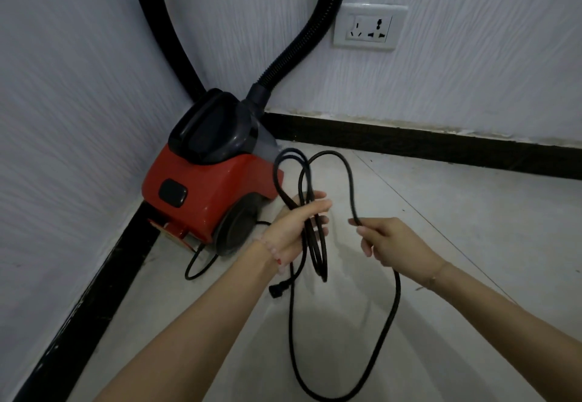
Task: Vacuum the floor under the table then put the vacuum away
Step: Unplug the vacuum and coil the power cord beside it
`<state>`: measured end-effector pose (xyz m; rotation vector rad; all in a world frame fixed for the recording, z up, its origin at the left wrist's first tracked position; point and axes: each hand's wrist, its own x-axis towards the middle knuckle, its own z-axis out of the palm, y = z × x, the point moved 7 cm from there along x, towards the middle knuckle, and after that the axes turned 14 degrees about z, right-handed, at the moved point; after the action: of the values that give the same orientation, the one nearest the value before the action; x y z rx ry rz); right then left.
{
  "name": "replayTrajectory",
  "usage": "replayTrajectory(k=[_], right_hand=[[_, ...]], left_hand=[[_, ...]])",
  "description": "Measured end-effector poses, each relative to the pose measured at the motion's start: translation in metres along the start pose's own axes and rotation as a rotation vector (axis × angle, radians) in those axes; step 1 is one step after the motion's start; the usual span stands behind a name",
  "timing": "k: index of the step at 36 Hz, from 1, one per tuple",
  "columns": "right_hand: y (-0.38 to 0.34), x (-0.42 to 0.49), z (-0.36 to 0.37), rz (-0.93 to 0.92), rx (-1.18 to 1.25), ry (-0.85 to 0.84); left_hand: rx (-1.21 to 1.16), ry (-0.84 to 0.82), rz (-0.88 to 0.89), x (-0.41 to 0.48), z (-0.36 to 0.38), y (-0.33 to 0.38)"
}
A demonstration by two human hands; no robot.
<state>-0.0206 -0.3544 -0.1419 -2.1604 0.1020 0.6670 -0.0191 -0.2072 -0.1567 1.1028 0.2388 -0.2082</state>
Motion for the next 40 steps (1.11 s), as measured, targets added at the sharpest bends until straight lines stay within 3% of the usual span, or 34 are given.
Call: replayTrajectory(k=[4,9,12,16,19,23,26,31,33,36,40], right_hand=[[-0.029,-0.012,0.019,-0.119,-0.307,-0.031],[-0.033,-0.009,0.029,-0.109,-0.559,-0.032],[-0.029,-0.008,0.03,-0.086,-0.499,-0.057],[-0.02,-0.014,0.034,-0.025,-0.126,-0.179],[-0.005,-0.021,0.038,0.097,0.235,-0.352],[0.025,-0.034,0.052,0.211,0.433,-0.69],[0.047,-0.051,0.071,0.243,0.389,-0.845],[0.066,-0.074,0.107,0.17,-0.06,-1.045],[0.07,-0.063,0.109,0.146,-0.178,-0.959],[0.075,-0.027,0.083,0.083,-0.428,-0.572],[0.05,0.001,0.032,-0.125,-0.952,-0.083]], left_hand=[[0.083,-0.016,0.008,-0.002,0.007,-0.01],[-0.093,-0.037,0.023,-0.002,0.01,-0.003],[-0.028,-0.061,0.029,-0.004,0.013,-0.002],[0.01,-0.002,0.062,-0.005,0.015,0.006],[-0.248,0.121,0.089,0.004,0.005,0.016],[-0.519,0.174,0.118,0.017,-0.013,0.037],[-0.61,0.176,0.135,0.019,-0.023,0.047],[-0.734,0.139,0.128,0.015,-0.021,0.054],[-0.831,0.102,0.049,0.014,-0.017,0.049],[-0.861,-0.027,-0.14,0.007,-0.01,0.035],[-0.527,-0.067,-0.336,-0.007,-0.003,0.002]])
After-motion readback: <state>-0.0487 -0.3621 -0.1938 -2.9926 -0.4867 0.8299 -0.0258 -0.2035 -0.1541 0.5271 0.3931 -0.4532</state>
